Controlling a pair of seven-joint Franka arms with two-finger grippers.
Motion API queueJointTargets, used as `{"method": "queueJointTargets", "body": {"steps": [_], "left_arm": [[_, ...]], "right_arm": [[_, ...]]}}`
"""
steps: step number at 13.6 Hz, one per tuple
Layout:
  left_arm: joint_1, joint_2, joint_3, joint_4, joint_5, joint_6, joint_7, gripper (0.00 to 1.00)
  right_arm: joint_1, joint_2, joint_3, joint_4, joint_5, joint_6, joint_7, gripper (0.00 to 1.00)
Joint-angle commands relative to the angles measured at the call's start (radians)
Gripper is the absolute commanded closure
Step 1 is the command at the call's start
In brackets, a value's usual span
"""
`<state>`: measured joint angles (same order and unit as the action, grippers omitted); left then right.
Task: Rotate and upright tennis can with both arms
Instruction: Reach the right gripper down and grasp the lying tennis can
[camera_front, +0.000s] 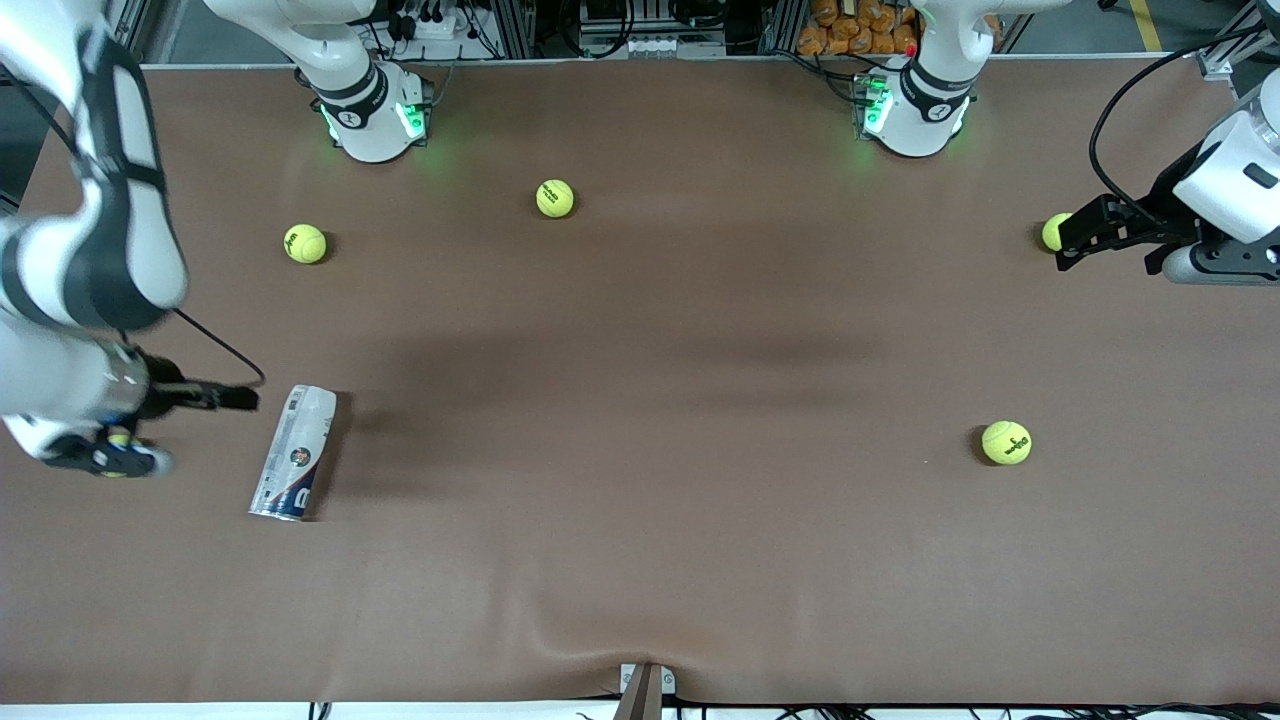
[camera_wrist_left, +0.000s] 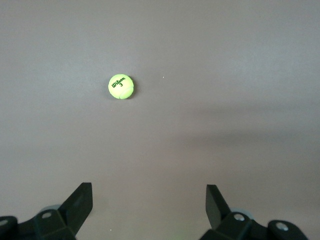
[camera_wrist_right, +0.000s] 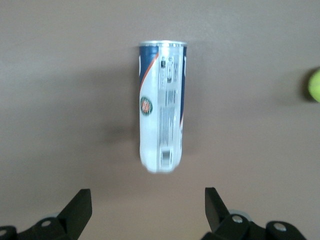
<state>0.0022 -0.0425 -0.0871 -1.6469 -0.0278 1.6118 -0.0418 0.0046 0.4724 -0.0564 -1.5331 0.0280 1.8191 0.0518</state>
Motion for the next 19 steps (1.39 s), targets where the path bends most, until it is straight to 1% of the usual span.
{"method": "queueJointTargets", "body": {"steps": [1, 5, 8, 12, 13, 14, 15, 18, 19], "left_arm": [[0.005, 0.007, -0.003, 0.022, -0.009, -0.018, -0.001, 0.00], [0.005, 0.007, -0.003, 0.022, -0.009, -0.018, -0.003, 0.00], [0.004, 0.007, -0.006, 0.022, -0.009, -0.018, -0.006, 0.00], [0.005, 0.007, -0.008, 0.021, -0.009, -0.018, -0.001, 0.00], [0.004, 0.007, -0.008, 0.021, -0.009, -0.018, -0.004, 0.00], [0.004, 0.007, -0.010, 0.021, -0.009, -0.018, -0.004, 0.00], [0.004, 0.007, -0.010, 0.021, -0.009, -0.018, -0.003, 0.00], [0.004, 0.007, -0.010, 0.021, -0.009, -0.018, -0.001, 0.00], [0.004, 0.007, -0.010, 0.021, -0.009, -0.018, -0.003, 0.00]], "right_arm": [[-0.005, 0.132, 0.001, 0.037, -0.022, 0.075, -0.013, 0.00], [-0.005, 0.227, 0.003, 0.031, -0.016, 0.190, -0.015, 0.00], [-0.015, 0.282, 0.003, 0.030, -0.013, 0.265, -0.099, 0.00], [-0.012, 0.315, 0.003, 0.021, -0.007, 0.276, -0.101, 0.00], [-0.011, 0.315, 0.003, 0.016, -0.007, 0.275, -0.101, 0.07], [-0.015, 0.315, 0.003, 0.013, -0.007, 0.275, -0.108, 0.31], [-0.014, 0.315, 0.003, 0.010, -0.007, 0.273, -0.131, 0.37], [-0.002, 0.305, 0.003, 0.030, -0.005, 0.266, -0.142, 0.33], [0.011, 0.299, 0.012, 0.042, -0.005, 0.264, -0.144, 0.33]]}}
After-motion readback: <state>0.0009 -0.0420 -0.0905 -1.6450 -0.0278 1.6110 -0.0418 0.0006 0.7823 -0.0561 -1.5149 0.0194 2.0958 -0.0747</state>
